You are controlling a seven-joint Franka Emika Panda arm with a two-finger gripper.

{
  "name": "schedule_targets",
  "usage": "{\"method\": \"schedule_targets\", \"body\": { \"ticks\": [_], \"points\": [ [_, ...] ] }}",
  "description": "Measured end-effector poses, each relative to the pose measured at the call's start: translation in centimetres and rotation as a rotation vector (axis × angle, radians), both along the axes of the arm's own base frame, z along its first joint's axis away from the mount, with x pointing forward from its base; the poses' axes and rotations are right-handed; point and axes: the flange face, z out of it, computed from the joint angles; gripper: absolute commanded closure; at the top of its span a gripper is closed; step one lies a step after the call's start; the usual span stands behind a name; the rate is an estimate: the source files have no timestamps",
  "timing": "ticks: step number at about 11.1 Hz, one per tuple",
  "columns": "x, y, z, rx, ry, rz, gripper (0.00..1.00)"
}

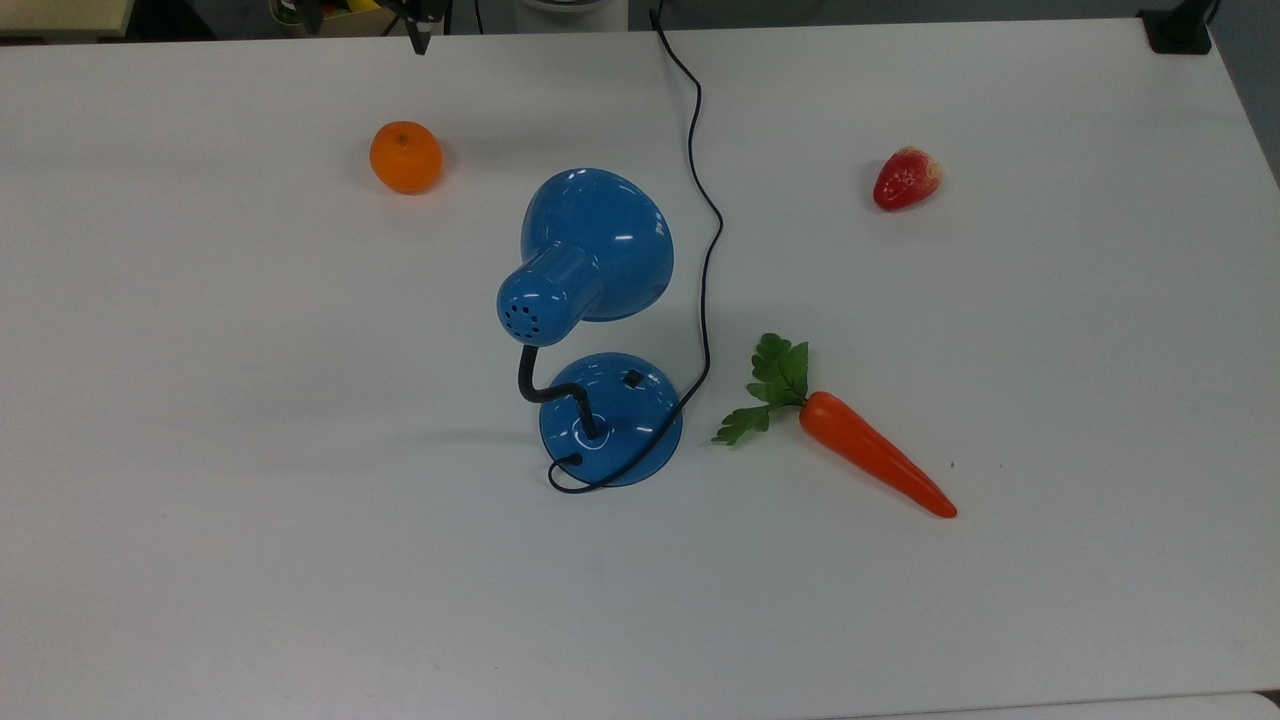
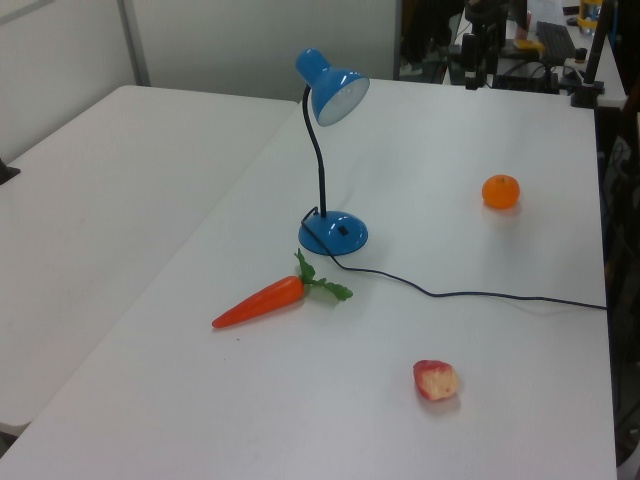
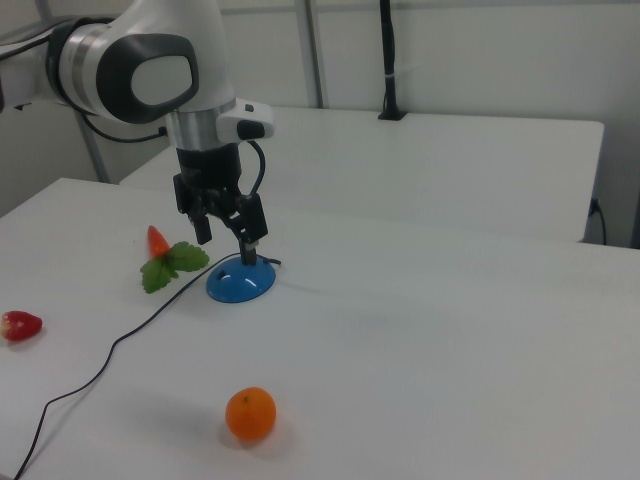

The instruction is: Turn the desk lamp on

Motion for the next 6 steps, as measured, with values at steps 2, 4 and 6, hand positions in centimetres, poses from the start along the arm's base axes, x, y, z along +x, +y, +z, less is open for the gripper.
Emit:
{"method": "schedule_targets", "body": {
  "ticks": [2,4,6],
  "points": [
    [-0.1,-0.8,0.0,0.0,0.001,-0.004,0.0],
    [-0.3,-2.3,-0.1,0.001,0.001,-0.017,0.0],
    [-0.6,-3.6,-0.2,0.0,0.0,-0.037,0.0]
  ]
}}
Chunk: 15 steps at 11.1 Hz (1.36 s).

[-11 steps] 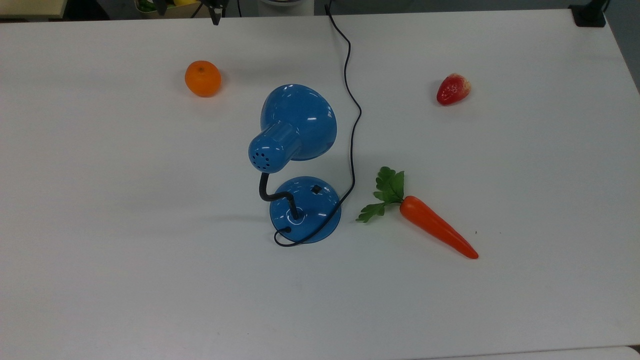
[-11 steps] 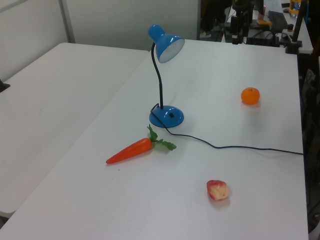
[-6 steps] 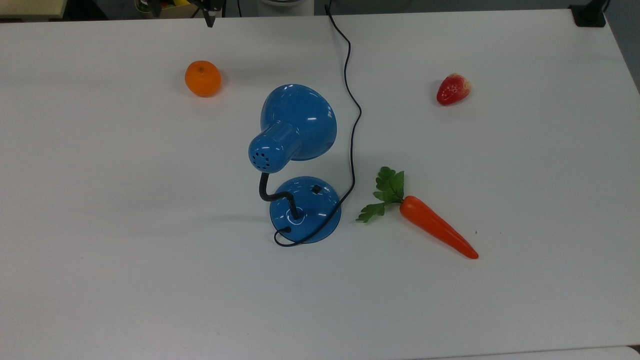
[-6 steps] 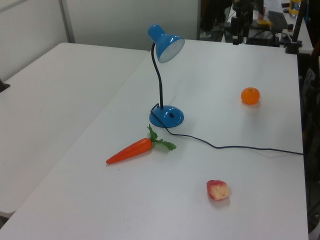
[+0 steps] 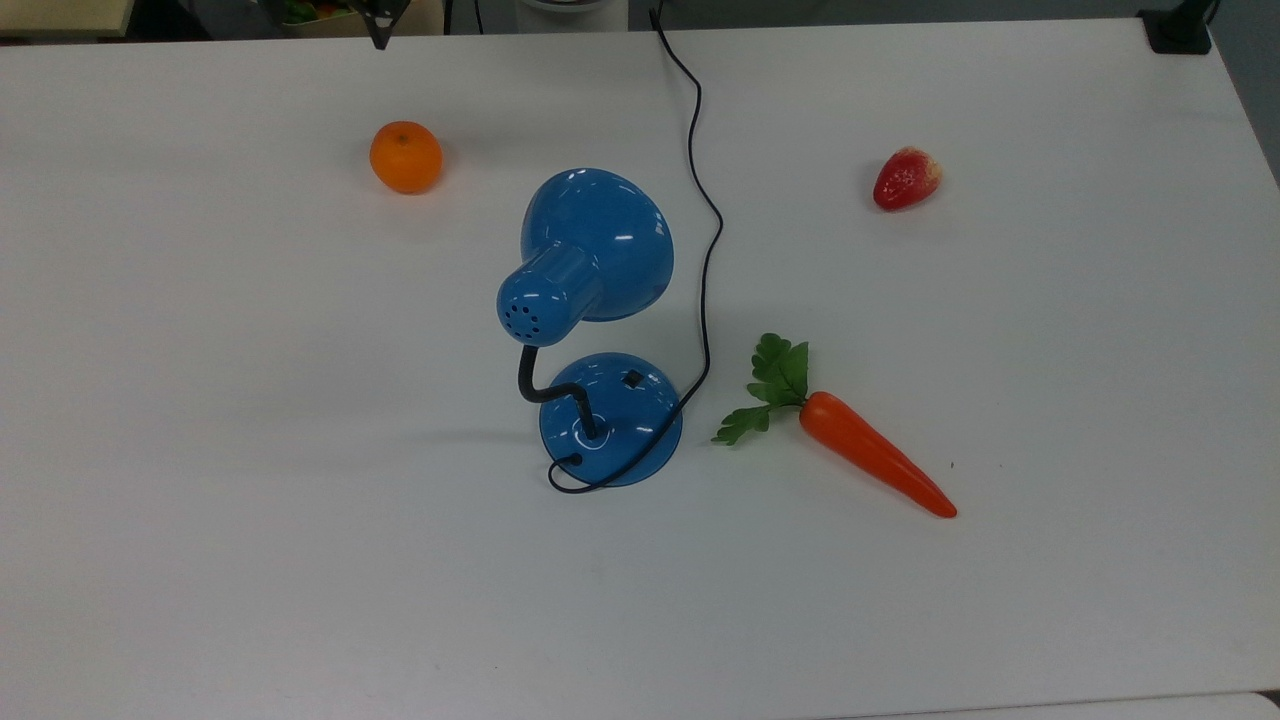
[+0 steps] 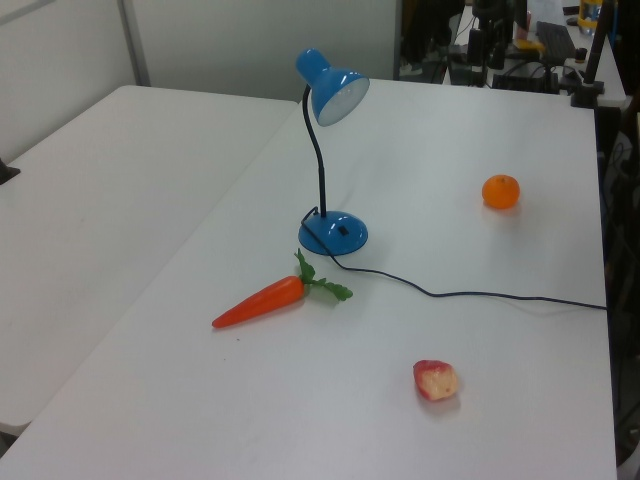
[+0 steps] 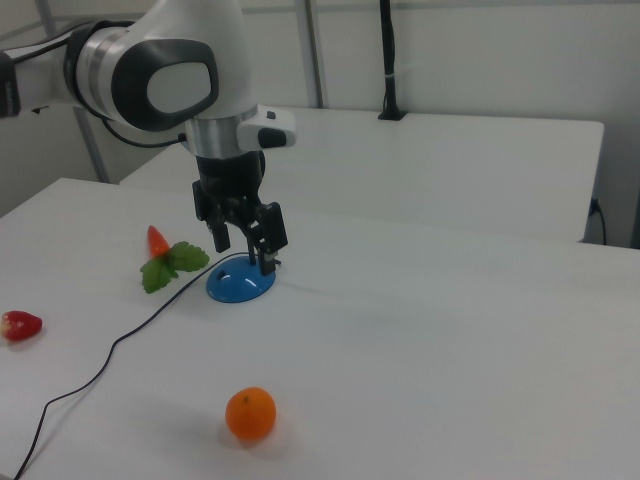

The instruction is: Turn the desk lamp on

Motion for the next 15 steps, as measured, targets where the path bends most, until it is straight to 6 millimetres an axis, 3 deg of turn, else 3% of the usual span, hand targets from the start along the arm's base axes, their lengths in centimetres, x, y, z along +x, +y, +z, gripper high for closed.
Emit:
{"method": "schedule_targets", "body": {
  "ticks": [3,6,8,10,11,15],
  "points": [
    [-0.1,-0.4,0.0,0.0,-0.001,-0.007,0.0],
    [0.4,-0.6,0.3,-0.009,-0.043,0.0,0.48],
    [1.2,-0.6,0.3,-0.01,-0.118,0.002,0.58],
    [1.4,-0.4,-0.2,0.005,-0.136,-0.002,0.89],
    [1.5,-0.3,-0.3,0.02,-0.142,-0.006,0.96],
    [1.6,1.3,-1.7,0.093,-0.137,-0.009,0.99]
  ]
}}
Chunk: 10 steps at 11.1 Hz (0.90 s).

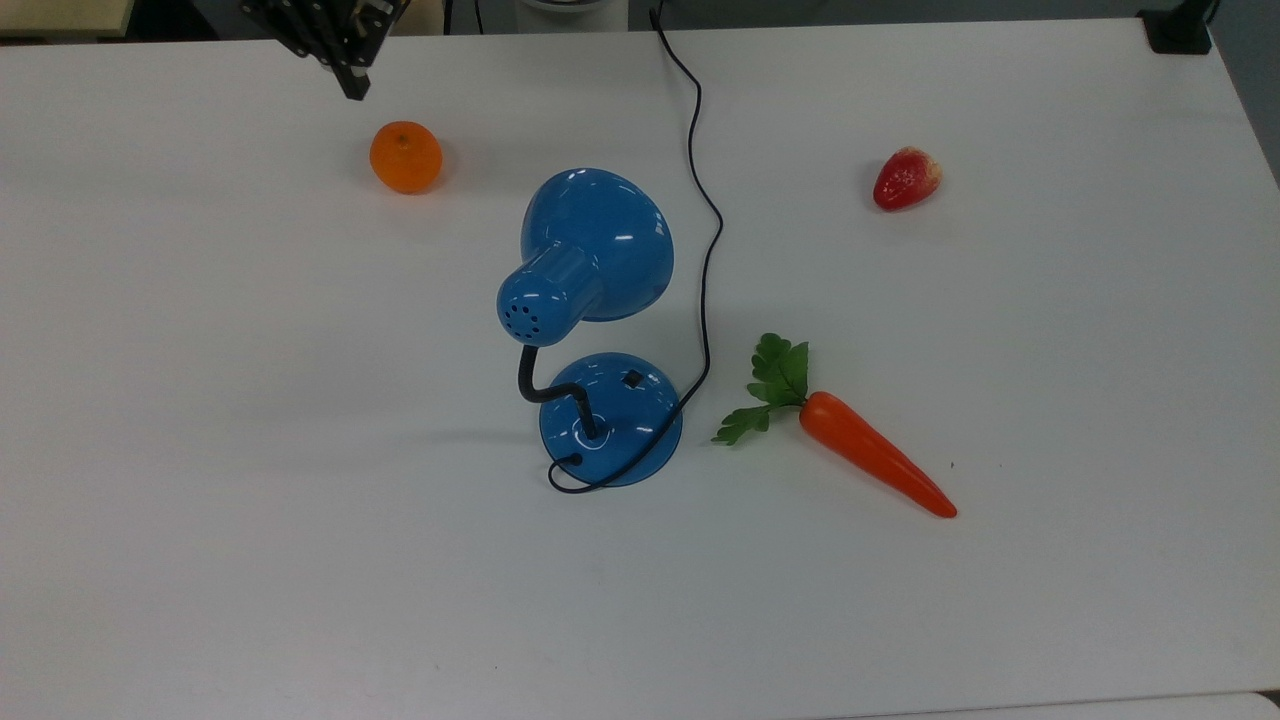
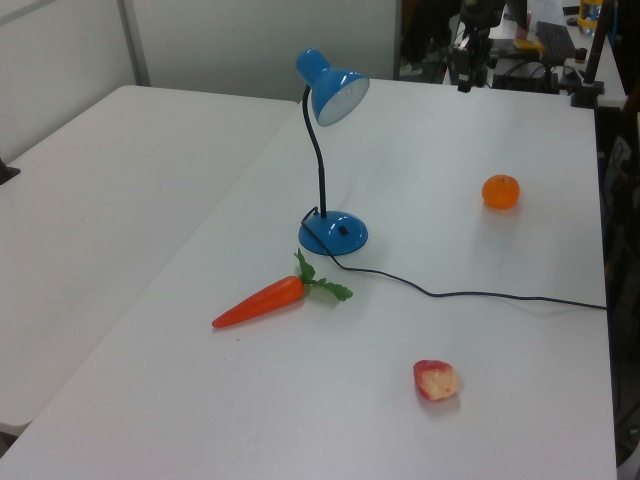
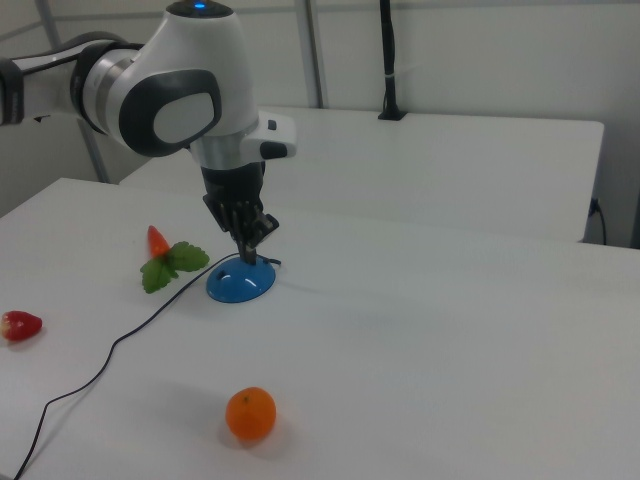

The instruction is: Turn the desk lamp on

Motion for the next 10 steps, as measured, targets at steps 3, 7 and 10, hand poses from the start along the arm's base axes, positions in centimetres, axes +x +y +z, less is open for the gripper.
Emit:
{"method": "schedule_targets", "body": {
  "ticks": [3,7,10],
  "points": [
    [0.9,2.6,-0.7,0.05,-0.08,-0.012,0.99],
    [2.2,8.2,-3.6,0.054,-0.198,-0.086,0.99],
    [2.4,10.9,-5.1,0.062,-0.274,-0.129,0.98]
  ]
}}
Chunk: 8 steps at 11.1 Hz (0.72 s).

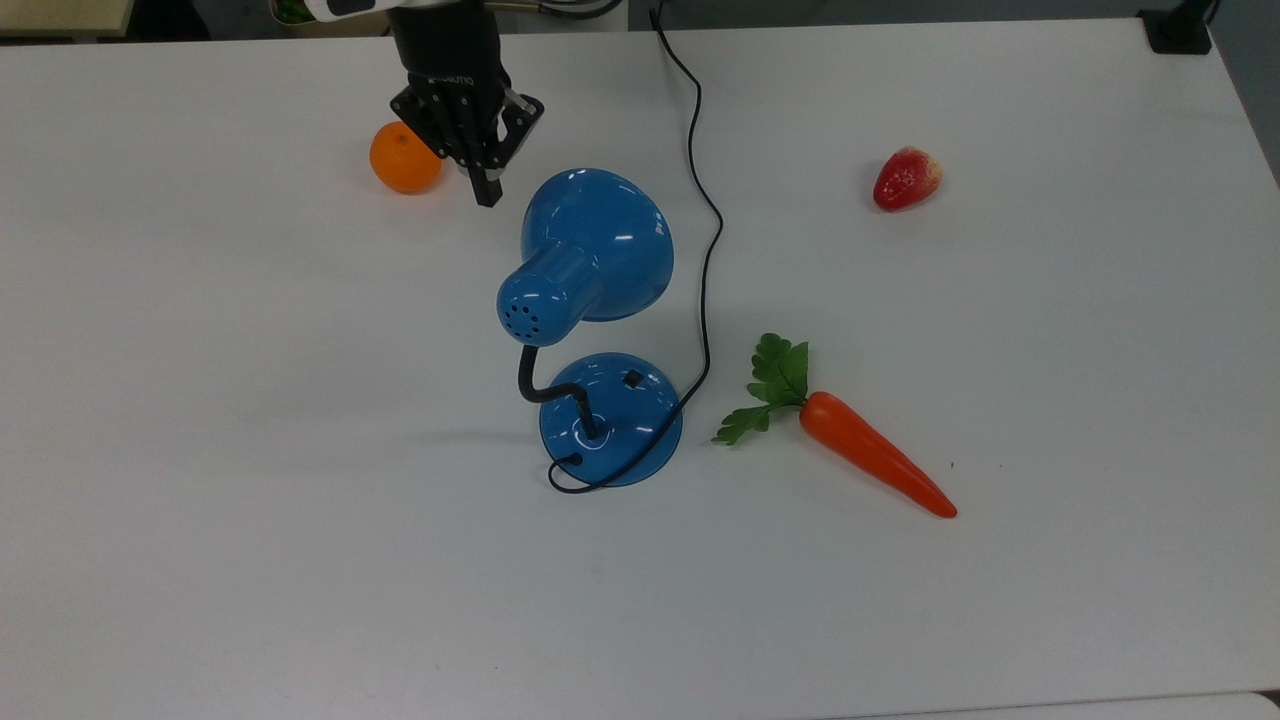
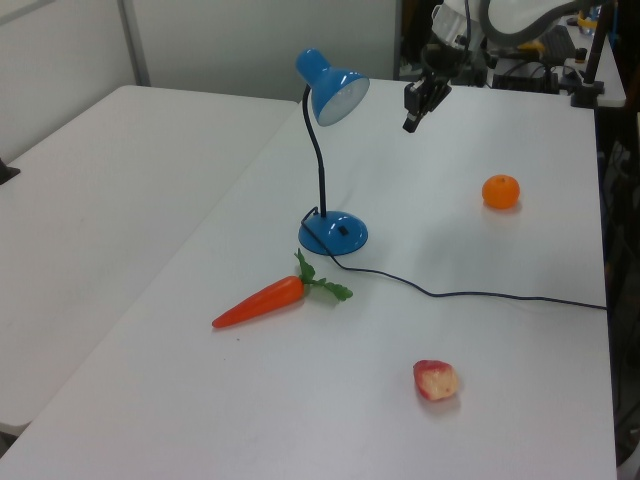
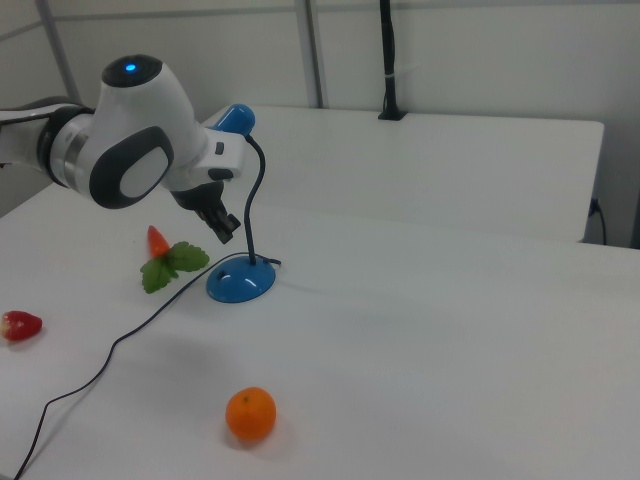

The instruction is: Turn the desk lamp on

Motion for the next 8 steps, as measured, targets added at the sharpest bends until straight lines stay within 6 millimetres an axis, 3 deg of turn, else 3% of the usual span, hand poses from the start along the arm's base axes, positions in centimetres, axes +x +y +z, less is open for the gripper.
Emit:
{"method": "schedule_targets", "body": {
  "ticks": [3,8],
  "points": [
    [0.5,2.1,-1.4,0.016,-0.04,-0.038,0.98],
    [1.7,5.7,-5.7,0.01,-0.019,-0.057,0.98]
  ]
}}
